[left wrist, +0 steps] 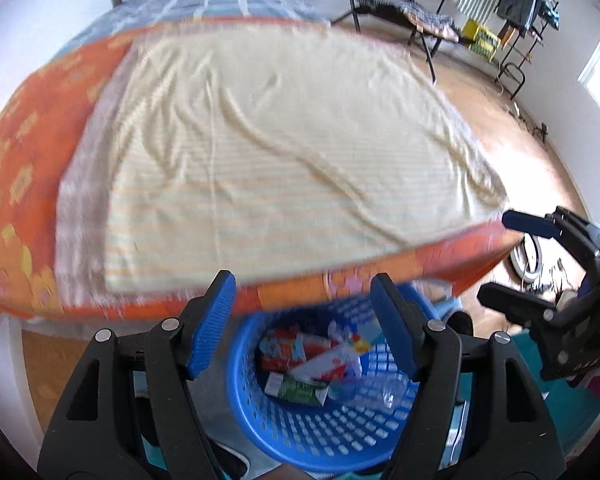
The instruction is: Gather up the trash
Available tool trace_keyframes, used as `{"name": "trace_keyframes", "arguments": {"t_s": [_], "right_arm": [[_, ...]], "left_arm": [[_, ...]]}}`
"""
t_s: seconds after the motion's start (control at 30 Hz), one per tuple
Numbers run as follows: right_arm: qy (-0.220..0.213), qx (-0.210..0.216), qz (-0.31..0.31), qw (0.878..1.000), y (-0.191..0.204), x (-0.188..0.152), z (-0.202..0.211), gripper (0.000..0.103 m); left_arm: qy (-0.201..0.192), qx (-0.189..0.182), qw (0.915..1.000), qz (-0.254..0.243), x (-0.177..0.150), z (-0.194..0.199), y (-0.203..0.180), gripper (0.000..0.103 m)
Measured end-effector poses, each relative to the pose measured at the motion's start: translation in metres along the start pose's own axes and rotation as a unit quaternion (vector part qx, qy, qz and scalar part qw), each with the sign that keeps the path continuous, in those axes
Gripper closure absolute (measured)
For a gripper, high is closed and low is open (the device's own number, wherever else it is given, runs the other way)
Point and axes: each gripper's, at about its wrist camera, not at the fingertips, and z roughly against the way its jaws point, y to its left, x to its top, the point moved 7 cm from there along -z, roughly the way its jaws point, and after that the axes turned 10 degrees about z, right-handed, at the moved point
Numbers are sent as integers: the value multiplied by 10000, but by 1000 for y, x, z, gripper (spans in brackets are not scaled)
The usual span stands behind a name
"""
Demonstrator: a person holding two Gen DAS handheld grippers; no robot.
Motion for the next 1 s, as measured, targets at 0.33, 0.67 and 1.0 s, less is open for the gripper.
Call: {"name": "trace_keyframes", "arguments": {"t_s": [0.33, 0.67, 1.0], "right_arm": [[-623, -395, -79, 9972, -36, 51, 33, 11], [-1114, -363, -411, 9923, -68, 88, 54, 11], [-1369, -465, -749, 9867, -92, 97, 55, 0]], "left_arm": [[-927, -97, 9956, -44, 60, 45, -18, 22], [-1514, -363, 9877, -140, 88, 79, -44, 9], [-1567, -114, 9873, -214, 85, 79, -51, 4]]}}
